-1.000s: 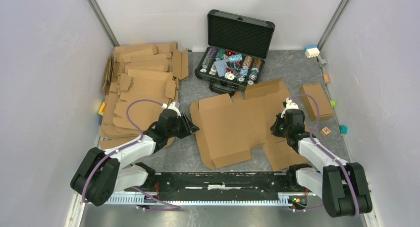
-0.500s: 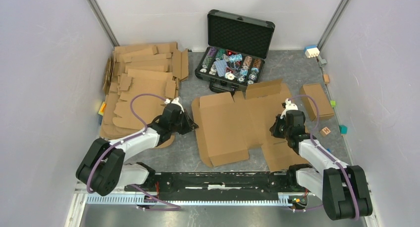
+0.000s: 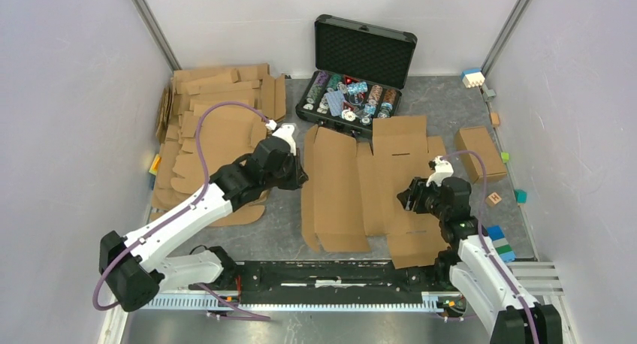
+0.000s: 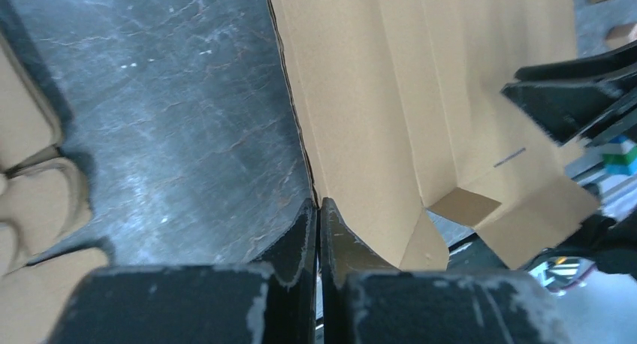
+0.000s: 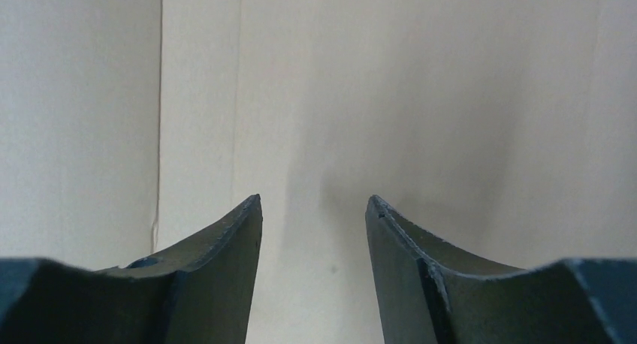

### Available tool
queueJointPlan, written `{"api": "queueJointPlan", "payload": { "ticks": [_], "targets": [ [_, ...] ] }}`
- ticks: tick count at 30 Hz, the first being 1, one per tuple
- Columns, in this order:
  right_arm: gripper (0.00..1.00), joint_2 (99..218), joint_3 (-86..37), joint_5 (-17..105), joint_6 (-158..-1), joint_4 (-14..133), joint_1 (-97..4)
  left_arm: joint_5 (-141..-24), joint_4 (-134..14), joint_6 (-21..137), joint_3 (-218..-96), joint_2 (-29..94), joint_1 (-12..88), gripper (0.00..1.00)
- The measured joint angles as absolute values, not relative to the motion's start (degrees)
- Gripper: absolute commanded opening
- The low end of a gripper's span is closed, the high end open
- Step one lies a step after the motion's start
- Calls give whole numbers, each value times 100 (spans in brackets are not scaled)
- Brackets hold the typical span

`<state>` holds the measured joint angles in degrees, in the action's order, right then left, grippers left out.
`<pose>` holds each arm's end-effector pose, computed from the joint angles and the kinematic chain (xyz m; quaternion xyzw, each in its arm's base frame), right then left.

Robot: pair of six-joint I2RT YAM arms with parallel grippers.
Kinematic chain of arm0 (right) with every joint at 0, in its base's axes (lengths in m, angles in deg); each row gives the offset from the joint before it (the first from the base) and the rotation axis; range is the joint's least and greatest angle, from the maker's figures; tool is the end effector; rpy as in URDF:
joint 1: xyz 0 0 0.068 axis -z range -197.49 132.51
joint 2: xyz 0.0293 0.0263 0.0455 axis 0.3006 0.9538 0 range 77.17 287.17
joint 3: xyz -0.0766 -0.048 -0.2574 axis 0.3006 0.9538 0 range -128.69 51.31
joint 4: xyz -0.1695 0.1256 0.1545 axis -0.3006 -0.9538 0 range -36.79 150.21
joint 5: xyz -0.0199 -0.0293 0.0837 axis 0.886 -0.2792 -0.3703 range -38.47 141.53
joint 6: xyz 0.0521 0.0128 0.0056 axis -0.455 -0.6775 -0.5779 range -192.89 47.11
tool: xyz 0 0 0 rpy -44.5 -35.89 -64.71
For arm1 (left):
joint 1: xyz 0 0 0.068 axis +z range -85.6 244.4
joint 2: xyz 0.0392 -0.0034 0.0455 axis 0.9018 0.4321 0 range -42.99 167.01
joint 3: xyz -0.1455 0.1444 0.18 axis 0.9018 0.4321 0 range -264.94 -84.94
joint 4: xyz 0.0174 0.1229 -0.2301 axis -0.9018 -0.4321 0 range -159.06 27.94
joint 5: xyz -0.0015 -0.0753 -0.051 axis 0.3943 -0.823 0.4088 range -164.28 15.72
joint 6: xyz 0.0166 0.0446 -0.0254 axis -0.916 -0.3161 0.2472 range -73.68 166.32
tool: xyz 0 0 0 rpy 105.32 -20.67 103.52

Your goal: Fold the paper box

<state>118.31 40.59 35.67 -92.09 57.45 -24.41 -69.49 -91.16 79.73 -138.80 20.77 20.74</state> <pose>0.1512 0.0281 0.1555 0.0279 0.8732 0.2247 0.4316 0.1757 -0.1636 0.2983 0.0626 0.8998 -0.2384 0.3600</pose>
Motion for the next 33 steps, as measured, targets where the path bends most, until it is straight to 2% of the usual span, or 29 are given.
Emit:
{"api": "queueJointPlan", "payload": {
  "ticks": [7,10,13,18,25,28,33],
  "targets": [
    [79,11678,3703,3727,-9150,5491,-2441,-6376,-10587,7658,-14575,2058,2015,2],
    [85,11541,3674,3834,-9144,5476,-2441,-6098,-10915,7435,-14604,1612,2013,2],
    [98,11510,3674,3860,-9144,5480,-2441,-5906,-11011,7147,-14606,1024,2008,2],
    [98,11635,3644,3880,-9148,5478,-2441,-5565,-11035,6651,-14606,333,2002,2],
    [98,11993,3600,3810,-9187,5640,-2441,-5327,-11046,6290,-14584,158,2002,2],
    [82,12126,3600,3779,-9218,5651,-2441,-5250,-11064,6244,-14540,36,2002,2],
    [46,12074,3600,3419,-9299,5775,-2441,-5220,-11064,6224,-14400,-290,2002,2]
  ]
}}
